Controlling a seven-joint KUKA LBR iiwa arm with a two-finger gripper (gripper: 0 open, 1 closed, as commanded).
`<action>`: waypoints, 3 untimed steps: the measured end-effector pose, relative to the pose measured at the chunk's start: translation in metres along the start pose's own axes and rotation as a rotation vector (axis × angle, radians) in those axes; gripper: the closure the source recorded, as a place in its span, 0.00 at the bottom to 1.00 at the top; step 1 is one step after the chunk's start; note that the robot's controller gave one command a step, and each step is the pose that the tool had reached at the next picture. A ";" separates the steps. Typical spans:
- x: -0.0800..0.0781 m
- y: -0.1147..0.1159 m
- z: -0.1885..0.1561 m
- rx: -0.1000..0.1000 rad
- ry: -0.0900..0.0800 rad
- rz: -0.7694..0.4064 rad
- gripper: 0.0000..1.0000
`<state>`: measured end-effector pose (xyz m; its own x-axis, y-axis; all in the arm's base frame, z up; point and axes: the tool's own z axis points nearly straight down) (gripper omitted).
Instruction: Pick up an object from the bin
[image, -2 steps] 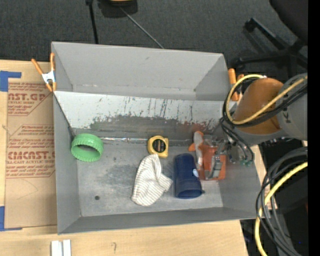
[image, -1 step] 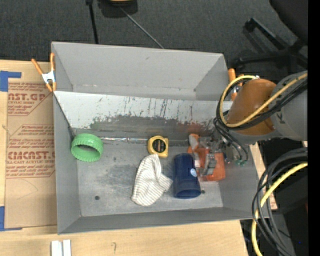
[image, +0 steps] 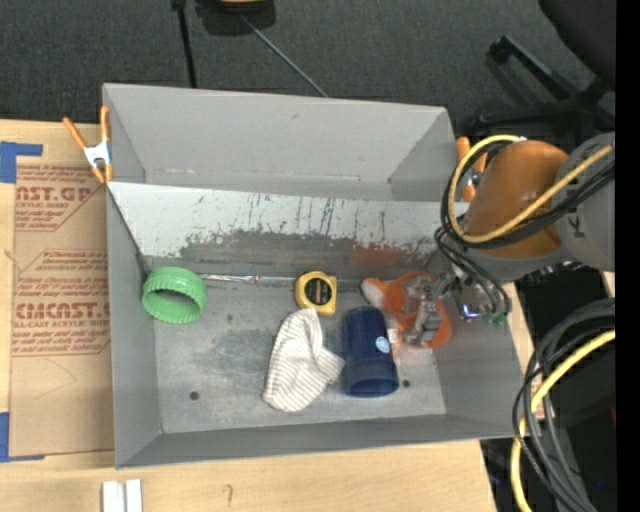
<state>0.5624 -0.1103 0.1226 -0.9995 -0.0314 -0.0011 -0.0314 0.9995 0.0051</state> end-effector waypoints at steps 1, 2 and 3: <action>0.000 -0.001 -0.014 0.002 0.001 -0.003 1.00; -0.012 -0.011 -0.052 0.008 -0.007 -0.229 1.00; -0.007 -0.004 -0.103 0.002 0.004 -0.310 1.00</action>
Offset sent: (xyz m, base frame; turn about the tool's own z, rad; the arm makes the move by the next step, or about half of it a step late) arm 0.0180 -0.0179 0.0378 -0.3478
